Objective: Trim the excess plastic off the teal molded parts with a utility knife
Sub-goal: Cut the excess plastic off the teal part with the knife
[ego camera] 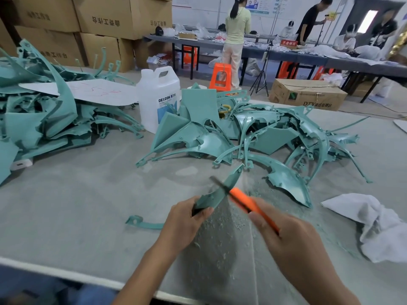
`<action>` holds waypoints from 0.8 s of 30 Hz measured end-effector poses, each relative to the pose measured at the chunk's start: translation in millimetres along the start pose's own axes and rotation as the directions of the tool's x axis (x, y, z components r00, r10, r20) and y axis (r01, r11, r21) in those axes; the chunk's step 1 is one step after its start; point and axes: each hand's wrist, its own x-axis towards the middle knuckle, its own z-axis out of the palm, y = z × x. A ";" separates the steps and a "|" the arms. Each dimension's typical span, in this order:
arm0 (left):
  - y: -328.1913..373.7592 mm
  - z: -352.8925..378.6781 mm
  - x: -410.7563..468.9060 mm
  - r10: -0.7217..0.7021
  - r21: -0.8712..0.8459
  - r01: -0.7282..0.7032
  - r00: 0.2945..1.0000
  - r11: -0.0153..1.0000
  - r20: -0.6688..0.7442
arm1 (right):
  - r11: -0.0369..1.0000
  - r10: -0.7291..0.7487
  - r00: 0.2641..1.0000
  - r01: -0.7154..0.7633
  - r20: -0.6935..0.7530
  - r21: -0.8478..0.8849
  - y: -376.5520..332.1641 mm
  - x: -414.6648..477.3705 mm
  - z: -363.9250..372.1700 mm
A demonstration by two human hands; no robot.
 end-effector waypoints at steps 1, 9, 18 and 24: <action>0.3 -0.7 0.1 0.000 0.002 0.000 1.000 1.000 0.008 | 1.000 0.024 0.999 -0.025 -0.048 -0.015 4.7 3.2 -2.0; 2.1 0.4 -1.8 -0.007 -0.004 0.007 1.000 1.000 -0.018 | 0.993 -0.115 0.992 0.114 -0.052 -0.027 5.1 -1.0 9.7; 17.2 -5.9 -10.4 0.030 0.010 -0.030 0.999 0.999 0.017 | 0.979 0.193 0.903 -0.149 -0.383 0.143 33.5 20.3 3.2; 46.1 -5.8 -27.3 0.321 0.095 -0.326 0.945 0.941 0.064 | 0.486 0.482 0.876 -0.300 0.035 0.821 33.0 35.3 2.2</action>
